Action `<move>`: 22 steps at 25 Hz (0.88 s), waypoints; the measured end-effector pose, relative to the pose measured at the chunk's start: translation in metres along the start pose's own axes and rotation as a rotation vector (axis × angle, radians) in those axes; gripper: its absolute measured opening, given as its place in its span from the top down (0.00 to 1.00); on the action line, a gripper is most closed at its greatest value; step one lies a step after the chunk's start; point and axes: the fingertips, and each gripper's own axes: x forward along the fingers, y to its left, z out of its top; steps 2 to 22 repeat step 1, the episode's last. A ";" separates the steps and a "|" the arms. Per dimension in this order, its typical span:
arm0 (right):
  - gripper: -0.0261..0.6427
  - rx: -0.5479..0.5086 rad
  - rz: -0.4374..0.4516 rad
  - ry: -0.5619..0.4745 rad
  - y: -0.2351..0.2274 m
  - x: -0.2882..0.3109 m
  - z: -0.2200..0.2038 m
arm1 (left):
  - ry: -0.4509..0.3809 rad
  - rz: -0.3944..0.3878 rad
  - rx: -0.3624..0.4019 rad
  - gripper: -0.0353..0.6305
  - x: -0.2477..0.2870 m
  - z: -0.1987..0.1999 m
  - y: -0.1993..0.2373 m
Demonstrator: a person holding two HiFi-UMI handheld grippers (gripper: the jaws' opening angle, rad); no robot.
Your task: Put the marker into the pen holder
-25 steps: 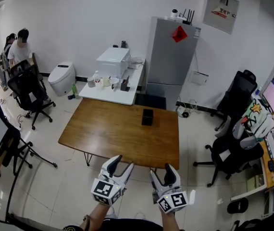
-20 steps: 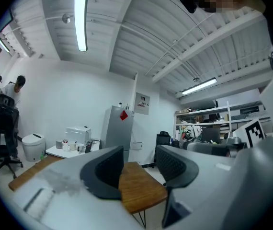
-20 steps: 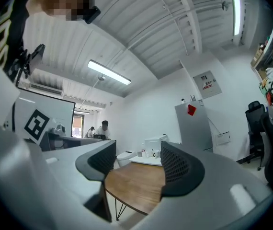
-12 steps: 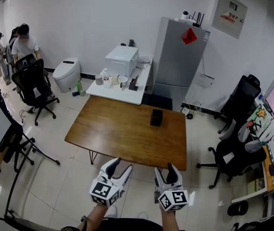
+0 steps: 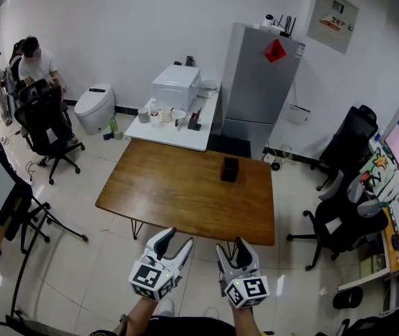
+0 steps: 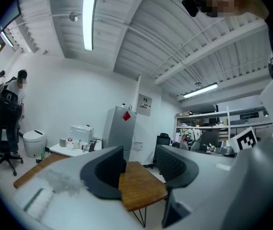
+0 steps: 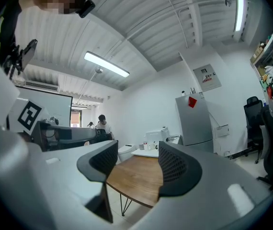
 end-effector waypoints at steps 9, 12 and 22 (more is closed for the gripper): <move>0.57 0.000 -0.002 0.004 0.002 0.001 -0.001 | 0.002 -0.003 0.001 0.63 -0.001 0.000 0.001; 0.57 0.000 -0.002 0.004 0.002 0.001 -0.001 | 0.002 -0.003 0.001 0.63 -0.001 0.000 0.001; 0.57 0.000 -0.002 0.004 0.002 0.001 -0.001 | 0.002 -0.003 0.001 0.63 -0.001 0.000 0.001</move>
